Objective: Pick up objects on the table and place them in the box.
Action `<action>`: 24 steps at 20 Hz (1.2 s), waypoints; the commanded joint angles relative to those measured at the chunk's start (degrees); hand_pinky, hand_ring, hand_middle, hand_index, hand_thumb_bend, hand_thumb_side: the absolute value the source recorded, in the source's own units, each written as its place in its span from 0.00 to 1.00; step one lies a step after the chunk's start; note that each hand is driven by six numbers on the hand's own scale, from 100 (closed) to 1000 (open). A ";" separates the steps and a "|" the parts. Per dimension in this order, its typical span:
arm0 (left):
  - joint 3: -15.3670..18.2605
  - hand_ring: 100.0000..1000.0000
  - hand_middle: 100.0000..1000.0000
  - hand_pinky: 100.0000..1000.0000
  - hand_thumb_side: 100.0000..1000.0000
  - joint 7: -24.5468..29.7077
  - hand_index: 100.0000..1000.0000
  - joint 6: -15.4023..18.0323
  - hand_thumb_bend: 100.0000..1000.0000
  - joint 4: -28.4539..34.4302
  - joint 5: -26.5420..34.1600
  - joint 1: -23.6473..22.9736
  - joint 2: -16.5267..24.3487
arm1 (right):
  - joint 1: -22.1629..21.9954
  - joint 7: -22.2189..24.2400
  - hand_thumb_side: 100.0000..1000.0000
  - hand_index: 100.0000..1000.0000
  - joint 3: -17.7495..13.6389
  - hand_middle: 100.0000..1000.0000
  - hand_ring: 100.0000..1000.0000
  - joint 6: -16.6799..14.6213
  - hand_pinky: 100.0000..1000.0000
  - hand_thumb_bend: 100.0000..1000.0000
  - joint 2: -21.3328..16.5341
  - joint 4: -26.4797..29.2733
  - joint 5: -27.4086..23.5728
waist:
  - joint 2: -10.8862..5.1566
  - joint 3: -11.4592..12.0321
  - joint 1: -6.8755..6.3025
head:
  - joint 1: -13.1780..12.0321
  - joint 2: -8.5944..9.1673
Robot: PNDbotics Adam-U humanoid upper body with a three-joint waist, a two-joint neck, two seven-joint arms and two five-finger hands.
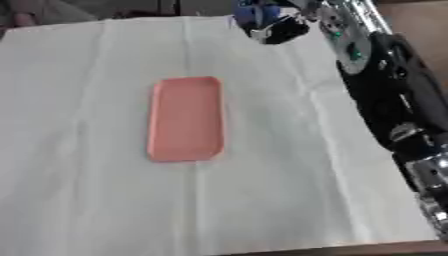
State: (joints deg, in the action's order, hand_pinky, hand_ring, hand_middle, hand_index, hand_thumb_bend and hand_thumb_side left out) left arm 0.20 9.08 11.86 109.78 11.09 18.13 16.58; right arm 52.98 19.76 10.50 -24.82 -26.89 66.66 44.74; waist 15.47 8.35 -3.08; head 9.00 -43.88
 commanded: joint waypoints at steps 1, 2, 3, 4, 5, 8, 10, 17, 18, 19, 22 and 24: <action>0.17 0.68 0.64 0.62 0.88 0.25 0.74 0.02 0.10 0.90 0.30 0.54 0.62 | 1.73 1.39 0.26 0.45 0.50 0.72 0.67 -0.49 0.73 0.13 1.31 1.12 -0.69 | -1.27 0.20 -0.09 | 0.32 -0.23; 0.17 0.68 0.64 0.62 0.88 0.25 0.74 0.01 0.10 0.90 0.31 0.54 0.61 | 1.82 1.61 0.26 0.45 0.59 0.72 0.67 -0.55 0.72 0.13 1.75 1.02 -0.75 | -1.26 0.23 -0.10 | 0.35 -0.23; 0.12 0.68 0.64 0.62 0.88 0.29 0.74 0.02 0.10 0.92 0.33 0.59 0.57 | 1.91 1.88 0.26 0.45 0.74 0.72 0.67 -0.63 0.72 0.13 2.43 0.89 -0.87 | -1.24 0.29 -0.11 | 0.43 -0.23; 0.10 0.68 0.64 0.62 0.88 0.32 0.74 0.02 0.10 0.94 0.35 0.63 0.53 | 1.99 2.13 0.26 0.45 0.85 0.72 0.66 -0.69 0.72 0.13 2.94 0.77 -0.97 | -1.23 0.32 -0.12 | 0.46 -0.23; 0.09 0.68 0.64 0.62 0.88 0.34 0.74 0.01 0.10 0.96 0.37 0.65 0.49 | 2.06 2.43 0.26 0.45 1.06 0.72 0.66 -0.81 0.72 0.13 3.55 0.68 -1.07 | -1.22 0.36 -0.13 | 0.45 -0.23; 0.05 0.68 0.64 0.62 0.88 0.41 0.74 -0.01 0.10 0.99 0.41 0.71 0.39 | 2.27 3.27 0.26 0.45 1.58 0.72 0.66 -1.17 0.71 0.12 5.11 0.43 -1.36 | -1.18 0.46 -0.18 | 0.57 -0.23; 0.03 0.68 0.64 0.62 0.88 0.44 0.74 -0.03 0.10 0.98 0.42 0.73 0.36 | 2.40 3.87 0.26 0.45 1.96 0.72 0.66 -1.42 0.71 0.12 6.24 0.21 -1.48 | -1.18 0.54 -0.21 | 0.65 -0.23; -0.04 0.68 0.64 0.62 0.88 0.52 0.74 -0.04 0.10 1.00 0.46 0.85 0.28 | 2.35 5.36 0.27 0.45 3.14 0.72 0.66 -2.41 0.71 0.11 9.11 -0.58 -1.36 | -1.19 0.75 -0.15 | 0.77 -0.23; -0.04 0.68 0.64 0.62 0.88 0.53 0.74 -0.04 0.10 1.01 0.46 0.86 0.27 | 2.26 5.51 0.27 0.45 3.26 0.72 0.66 -2.55 0.71 0.11 9.34 -0.72 -1.24 | -1.18 0.77 -0.14 | 0.76 -0.23; -0.03 0.68 0.64 0.62 0.88 0.53 0.74 -0.04 0.10 1.01 0.46 0.87 0.27 | 2.06 5.74 0.27 0.45 3.43 0.72 0.66 -2.68 0.71 0.11 9.64 -0.99 -1.03 | -1.16 0.80 -0.12 | 0.73 -0.23; -0.01 0.68 0.64 0.62 0.88 0.50 0.74 -0.05 0.11 1.00 0.43 0.86 0.28 | 1.54 6.31 0.28 0.45 3.69 0.72 0.66 -2.99 0.71 0.11 10.32 -2.03 -0.22 | -1.11 0.83 -0.08 | 0.67 -0.23; -0.01 0.68 0.64 0.62 0.88 0.51 0.74 -0.05 0.11 1.00 0.41 0.87 0.25 | 1.14 6.59 0.28 0.45 3.78 0.72 0.66 -3.17 0.71 0.10 10.71 -2.78 0.35 | -1.08 0.79 -0.04 | 0.59 -0.23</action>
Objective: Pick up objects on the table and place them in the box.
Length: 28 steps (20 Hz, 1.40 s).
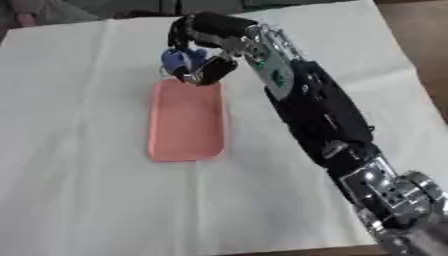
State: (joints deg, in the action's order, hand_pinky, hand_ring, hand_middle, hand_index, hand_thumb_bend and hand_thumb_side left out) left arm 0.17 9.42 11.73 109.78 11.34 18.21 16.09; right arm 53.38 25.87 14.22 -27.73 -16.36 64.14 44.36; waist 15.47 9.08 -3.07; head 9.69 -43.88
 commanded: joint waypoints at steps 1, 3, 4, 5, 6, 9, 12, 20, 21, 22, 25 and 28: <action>0.03 0.68 0.64 0.62 0.88 0.17 0.74 0.07 0.11 0.99 0.15 0.79 0.74 | 0.52 0.64 0.28 0.45 0.14 0.72 0.66 -0.38 0.71 0.10 0.34 -0.60 0.95 | -1.07 0.01 -0.01 | -0.13 -0.23; 0.05 0.68 0.64 0.62 0.88 0.17 0.74 0.06 0.11 0.98 0.13 0.79 0.73 | 0.05 0.89 0.28 0.45 0.18 0.72 0.66 -0.54 0.71 0.10 0.63 -1.24 1.29 | -1.06 -0.06 0.01 | -0.17 -0.23; 0.06 0.68 0.64 0.62 0.88 0.17 0.74 0.07 0.11 0.98 0.12 0.79 0.73 | -0.22 1.01 0.28 0.45 0.16 0.72 0.66 -0.58 0.71 0.10 0.78 -1.59 1.58 | -1.06 -0.08 0.01 | -0.19 -0.23; 0.08 0.68 0.64 0.62 0.88 0.16 0.74 0.08 0.11 1.00 0.12 0.79 0.75 | -0.49 1.08 0.29 0.45 0.14 0.72 0.66 -0.63 0.71 0.10 0.91 -1.95 1.92 | -1.05 -0.10 0.00 | -0.21 -0.23; 0.10 0.68 0.64 0.62 0.88 0.13 0.74 0.09 0.11 1.01 0.12 0.77 0.76 | -0.69 1.10 0.29 0.45 0.12 0.72 0.66 -0.71 0.71 0.10 1.04 -2.30 2.28 | -1.05 -0.12 -0.01 | -0.22 -0.23; 0.13 0.68 0.64 0.62 0.88 0.08 0.74 0.09 0.11 1.01 0.10 0.73 0.76 | -1.10 0.98 0.29 0.45 0.07 0.72 0.66 -1.02 0.71 0.09 1.37 -3.10 3.08 | -1.04 -0.20 -0.01 | -0.28 -0.23; 0.12 0.68 0.64 0.62 0.88 0.10 0.74 0.08 0.11 1.00 0.09 0.75 0.73 | -1.56 0.93 0.29 0.45 0.00 0.72 0.66 -1.15 0.71 0.09 1.82 -3.83 3.54 | -1.06 -0.32 0.00 | -0.38 -0.23; 0.13 0.68 0.64 0.62 0.88 0.15 0.74 0.09 0.11 1.00 0.07 0.69 0.73 | -2.66 1.36 0.30 0.45 0.27 0.72 0.66 -1.75 0.71 0.08 3.13 -5.55 4.59 | -1.01 -0.44 -0.05 | -0.37 -0.23; 0.13 0.68 0.64 0.62 0.88 0.16 0.74 0.09 0.11 0.99 0.06 0.67 0.73 | -2.73 1.41 0.30 0.45 0.31 0.72 0.66 -1.87 0.71 0.08 3.28 -5.64 4.58 | -1.00 -0.45 -0.06 | -0.36 -0.23; 0.15 0.68 0.64 0.62 0.88 0.16 0.74 0.09 0.11 0.98 0.05 0.67 0.72 | -2.79 1.49 0.30 0.45 0.39 0.72 0.66 -2.03 0.71 0.08 3.46 -5.66 4.53 | -1.00 -0.47 -0.06 | -0.35 -0.23; 0.12 0.68 0.64 0.62 0.88 0.21 0.74 0.10 0.11 1.01 0.06 0.71 0.70 | -2.94 1.76 0.33 0.46 0.58 0.72 0.66 -2.33 0.71 0.10 3.82 -5.69 4.38 | -1.00 -0.47 -0.07 | -0.36 -0.23; 0.14 0.68 0.64 0.62 0.88 0.22 0.74 0.09 0.11 0.98 0.06 0.67 0.71 | -3.09 2.99 0.56 0.69 1.02 0.76 0.69 -3.65 0.73 0.36 4.01 -5.52 3.53 | -1.01 -0.52 -0.09 | -0.31 -0.23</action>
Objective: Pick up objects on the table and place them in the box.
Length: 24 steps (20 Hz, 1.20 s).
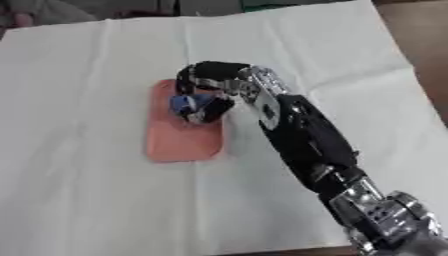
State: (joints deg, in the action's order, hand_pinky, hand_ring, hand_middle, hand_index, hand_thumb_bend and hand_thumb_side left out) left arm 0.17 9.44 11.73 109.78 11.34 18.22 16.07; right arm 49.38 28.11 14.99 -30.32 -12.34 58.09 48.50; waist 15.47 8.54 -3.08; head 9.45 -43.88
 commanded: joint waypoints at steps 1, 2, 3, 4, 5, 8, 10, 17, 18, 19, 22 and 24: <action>0.14 0.68 0.64 0.62 0.88 0.20 0.74 0.10 0.11 0.99 0.06 0.66 0.73 | 0.90 1.37 0.59 0.72 0.25 0.77 0.69 -1.53 0.73 0.40 -0.02 0.60 -0.96 | -1.02 0.00 -0.09 | -0.07 -0.23; 0.14 0.68 0.64 0.62 0.88 0.20 0.74 0.10 0.11 0.99 0.06 0.68 0.72 | 0.91 1.94 0.61 0.75 0.21 0.78 0.70 -1.87 0.73 0.44 -0.05 0.66 -1.32 | -1.03 -0.03 -0.10 | -0.09 -0.23; 0.15 0.68 0.64 0.62 0.88 0.20 0.74 0.10 0.11 1.00 0.06 0.69 0.72 | 0.94 2.43 0.63 0.77 0.14 0.78 0.70 -2.08 0.74 0.47 -0.08 0.74 -1.64 | -1.04 -0.05 -0.11 | -0.11 -0.23; 0.14 0.68 0.64 0.62 0.88 0.21 0.74 0.11 0.11 1.00 0.06 0.69 0.73 | 0.97 2.87 0.63 0.77 0.10 0.78 0.70 -2.22 0.74 0.48 -0.13 0.83 -1.92 | -1.04 -0.06 -0.12 | -0.12 -0.23; 0.14 0.68 0.64 0.62 0.88 0.21 0.74 0.11 0.11 1.00 0.06 0.68 0.73 | 0.98 3.22 0.64 0.78 0.05 0.79 0.71 -2.29 0.74 0.50 -0.16 0.92 -2.14 | -1.05 -0.07 -0.13 | -0.13 -0.23; 0.15 0.68 0.64 0.62 0.88 0.20 0.74 0.11 0.11 1.01 0.05 0.67 0.73 | 0.92 4.30 0.67 0.82 0.05 0.80 0.72 -2.45 0.75 0.56 -0.25 1.01 -2.45 | -1.05 -0.13 -0.18 | -0.10 -0.23; 0.15 0.68 0.64 0.62 0.88 0.20 0.74 0.10 0.11 1.01 0.05 0.66 0.73 | 0.91 5.05 0.67 0.83 0.03 0.81 0.72 -2.51 0.76 0.58 -0.27 1.03 -2.55 | -1.06 -0.16 -0.19 | -0.11 -0.23; 0.17 0.68 0.64 0.62 0.88 0.19 0.74 0.11 0.11 0.99 0.05 0.64 0.75 | 0.97 7.29 0.68 0.85 -0.54 0.82 0.74 -2.16 0.78 0.61 -0.69 1.72 -3.10 | -1.11 -0.32 -0.20 | -0.13 -0.23; 0.17 0.68 0.64 0.62 0.88 0.20 0.74 0.10 0.11 0.99 0.04 0.64 0.75 | 0.95 7.53 0.68 0.85 -0.63 0.82 0.74 -2.01 0.78 0.61 -0.77 1.89 -3.22 | -1.12 -0.34 -0.20 | -0.14 -0.23; 0.17 0.68 0.64 0.62 0.88 0.20 0.74 0.10 0.11 0.98 0.03 0.64 0.75 | 0.93 7.74 0.68 0.85 -0.69 0.82 0.74 -1.89 0.78 0.61 -0.82 2.05 -3.34 | -1.12 -0.35 -0.20 | -0.14 -0.23; 0.21 0.68 0.64 0.62 0.88 0.16 0.74 0.11 0.11 0.98 0.03 0.64 0.76 | 0.83 7.97 0.68 0.84 -1.14 0.82 0.73 -1.44 0.78 0.59 -1.18 2.97 -4.11 | -1.16 -0.48 -0.21 | -0.22 -0.23; 0.23 0.68 0.64 0.62 0.88 0.14 0.74 0.10 0.11 0.96 0.02 0.58 0.76 | 0.80 7.88 0.68 0.84 -1.45 0.82 0.73 -1.14 0.78 0.57 -1.55 4.14 -4.91 | -1.22 -0.58 -0.20 | -0.24 -0.23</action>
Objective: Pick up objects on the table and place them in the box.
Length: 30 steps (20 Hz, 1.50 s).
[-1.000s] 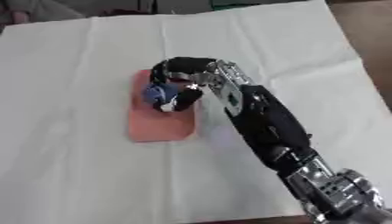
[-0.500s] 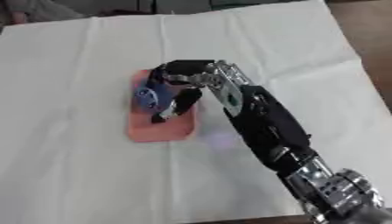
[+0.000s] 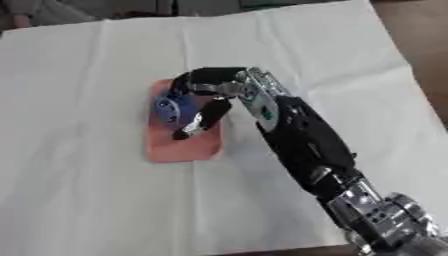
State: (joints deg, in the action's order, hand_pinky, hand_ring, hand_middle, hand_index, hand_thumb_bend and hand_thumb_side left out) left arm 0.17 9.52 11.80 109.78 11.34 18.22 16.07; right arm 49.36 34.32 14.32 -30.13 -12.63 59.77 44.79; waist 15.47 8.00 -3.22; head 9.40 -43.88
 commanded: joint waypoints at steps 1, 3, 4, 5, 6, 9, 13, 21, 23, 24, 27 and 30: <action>0.25 0.68 0.64 0.62 0.88 0.04 0.74 0.04 0.11 0.94 0.01 0.57 0.77 | 0.79 1.52 0.68 0.84 -0.95 0.82 0.73 -1.15 0.78 0.57 -1.51 3.24 -1.71 | -1.24 -0.10 -0.04 | -0.20 -0.23; 0.29 0.68 0.64 0.62 0.88 0.00 0.74 0.03 0.11 0.92 -0.01 0.53 0.79 | 0.83 0.79 0.67 0.83 -1.44 0.82 0.73 -0.80 0.77 0.54 -2.16 5.38 -2.84 | -1.34 -0.32 0.00 | -0.31 -0.23; 0.30 0.68 0.64 0.62 0.88 -0.02 0.74 0.03 0.11 0.90 -0.02 0.51 0.79 | 0.85 0.27 0.66 0.82 -1.74 0.82 0.72 -0.52 0.77 0.53 -2.48 6.56 -3.33 | -1.38 -0.44 0.01 | -0.35 -0.23; 0.32 0.68 0.64 0.62 0.88 -0.03 0.74 0.03 0.11 0.89 -0.04 0.50 0.79 | 0.85 -0.33 0.66 0.82 -2.08 0.82 0.72 -0.18 0.77 0.53 -2.77 7.73 -3.73 | -1.40 -0.54 0.01 | -0.38 -0.23; 0.32 0.68 0.64 0.62 0.88 -0.04 0.74 0.03 0.11 0.88 -0.05 0.49 0.79 | 0.82 -0.79 0.65 0.82 -2.29 0.82 0.72 0.18 0.77 0.52 -2.99 8.65 -4.02 | -1.41 -0.60 0.01 | -0.40 -0.23; 0.40 0.68 0.64 0.62 0.88 -0.11 0.74 0.02 0.11 0.83 -0.10 0.38 0.80 | 0.72 -2.64 0.65 0.81 -3.47 0.81 0.71 1.10 0.76 0.52 -3.49 11.77 -5.28 | -1.50 -0.91 0.09 | -0.53 -0.23; 0.45 0.69 0.64 0.62 0.88 -0.16 0.74 0.04 0.11 0.81 -0.17 0.33 0.82 | 0.20 -3.65 0.64 0.81 -4.30 0.81 0.71 2.39 0.77 0.52 -3.93 16.07 -6.72 | -1.60 -1.36 0.11 | -0.70 -0.23; 0.52 0.69 0.64 0.62 0.88 -0.17 0.74 0.07 0.11 0.84 -0.24 0.22 0.85 | -0.81 -2.51 0.64 0.81 -4.31 0.81 0.71 3.39 0.76 0.50 -3.97 18.99 -8.55 | -1.72 -1.76 -0.05 | -0.75 -0.23; 0.58 0.69 0.64 0.62 0.88 -0.23 0.74 0.07 0.11 0.84 -0.23 0.17 0.81 | -1.04 -2.32 0.64 0.81 -4.39 0.81 0.71 3.52 0.76 0.50 -3.98 19.24 -8.74 | -1.82 -1.80 -0.05 | -0.88 -0.23; 0.60 0.69 0.64 0.62 0.88 -0.25 0.74 0.07 0.11 0.84 -0.23 0.12 0.80 | -1.13 -2.27 0.64 0.81 -4.44 0.81 0.71 3.57 0.76 0.49 -3.98 19.39 -8.79 | -1.85 -1.80 -0.05 | -0.93 -0.23; 0.67 0.69 0.64 0.62 0.88 -0.31 0.74 0.07 0.11 0.77 -0.28 -0.08 0.86 | -1.30 -2.39 0.64 0.81 -4.58 0.81 0.71 3.72 0.76 0.49 -4.10 20.14 -9.14 | -1.90 -1.89 -0.10 | -0.98 -0.23; 0.68 0.69 0.64 0.62 0.88 -0.35 0.74 0.06 0.11 0.70 -0.30 -0.20 0.78 | -1.73 -3.20 0.62 0.81 -4.96 0.82 0.70 3.99 0.75 0.48 -4.52 21.69 -10.05 | -2.08 -2.39 -0.25 | -1.11 -0.23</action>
State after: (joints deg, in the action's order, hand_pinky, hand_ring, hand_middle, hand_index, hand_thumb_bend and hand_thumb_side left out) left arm 0.24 9.28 11.81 109.77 11.09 17.61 16.07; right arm 46.81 31.51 10.01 -26.25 -15.96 79.61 35.64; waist 14.69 5.47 -3.43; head 8.51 -43.88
